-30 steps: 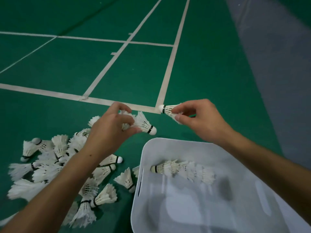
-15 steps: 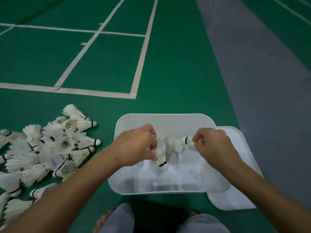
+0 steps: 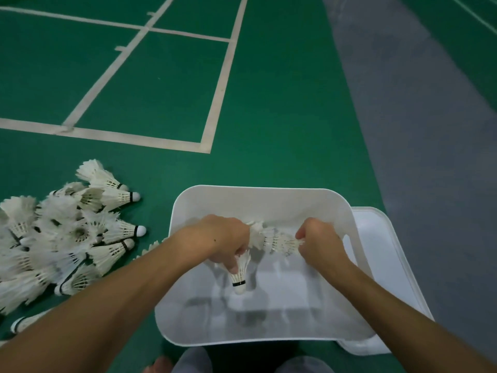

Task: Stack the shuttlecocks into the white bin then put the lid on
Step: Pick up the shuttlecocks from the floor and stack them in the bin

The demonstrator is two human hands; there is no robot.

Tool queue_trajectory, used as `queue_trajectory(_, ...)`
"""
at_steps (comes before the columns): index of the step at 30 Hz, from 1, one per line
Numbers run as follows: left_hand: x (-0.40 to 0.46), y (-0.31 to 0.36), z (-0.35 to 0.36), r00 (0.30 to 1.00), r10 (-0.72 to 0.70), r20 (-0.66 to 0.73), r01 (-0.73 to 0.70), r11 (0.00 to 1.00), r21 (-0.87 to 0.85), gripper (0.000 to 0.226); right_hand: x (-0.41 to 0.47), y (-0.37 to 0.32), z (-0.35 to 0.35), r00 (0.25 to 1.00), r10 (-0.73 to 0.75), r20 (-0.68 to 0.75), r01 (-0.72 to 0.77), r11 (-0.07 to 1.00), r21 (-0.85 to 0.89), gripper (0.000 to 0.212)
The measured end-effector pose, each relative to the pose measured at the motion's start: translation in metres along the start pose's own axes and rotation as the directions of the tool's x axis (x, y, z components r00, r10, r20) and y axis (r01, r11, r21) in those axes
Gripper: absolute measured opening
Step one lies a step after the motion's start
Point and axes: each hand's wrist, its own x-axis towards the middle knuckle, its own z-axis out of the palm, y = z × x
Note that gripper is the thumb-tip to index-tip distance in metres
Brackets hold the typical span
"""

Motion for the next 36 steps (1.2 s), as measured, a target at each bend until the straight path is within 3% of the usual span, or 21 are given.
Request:
queue_trajectory(5, -0.002, -0.013, 0.003, 0.999, 0.006, -0.041, -0.008, 0.998, -0.056, 0.035, 0.025, -0.003, 0.017, 0.989, 0.113, 0.098, -0.133, 0.962, 0.237, 0.024)
queue_trajectory(12, -0.026, -0.017, 0.009, 0.983, 0.037, -0.181, -0.056, 0.993, -0.105, 0.029, 0.020, -0.004, 0.011, 0.989, 0.135, 0.056, -0.146, 0.875, 0.461, 0.033)
queue_trajectory(15, -0.044, -0.010, 0.005, 0.977, 0.029, -0.213, -0.050, 0.995, -0.092, 0.028, -0.004, -0.003, -0.006, 0.998, 0.050, 0.040, -0.062, 0.921, 0.384, 0.033)
queue_trajectory(17, -0.054, -0.006, 0.002, 0.972, 0.024, -0.235, -0.046, 0.995, -0.088, 0.029, -0.029, -0.008, -0.019, 0.994, -0.111, -0.016, 0.108, 0.909, 0.403, 0.035)
queue_trajectory(20, -0.063, 0.001, 0.001, 0.960, 0.032, -0.277, -0.064, 0.992, -0.106, 0.029, -0.065, -0.026, -0.029, 0.898, -0.436, 0.066, 0.346, 0.790, 0.506, 0.044)
queue_trajectory(22, -0.066, 0.005, 0.001, 0.955, 0.048, -0.293, -0.090, 0.987, -0.132, 0.027, -0.074, -0.034, -0.026, 0.845, -0.522, 0.119, 0.424, 0.788, 0.447, 0.044)
queue_trajectory(26, -0.068, 0.010, 0.007, 0.959, 0.089, -0.269, -0.143, 0.972, -0.189, 0.029, -0.072, -0.037, -0.024, 0.818, -0.569, 0.086, 0.524, 0.798, 0.298, 0.019)
queue_trajectory(31, -0.066, 0.014, 0.011, 0.967, 0.109, -0.232, -0.143, 0.980, -0.138, 0.024, -0.073, -0.040, -0.014, 0.746, -0.631, 0.212, 0.579, 0.772, 0.262, 0.005)
queue_trajectory(36, -0.064, -0.003, 0.008, 0.970, 0.032, -0.242, -0.071, 0.986, -0.151, 0.018, -0.064, -0.047, 0.001, 0.805, -0.509, 0.305, 0.455, 0.859, 0.235, 0.004)
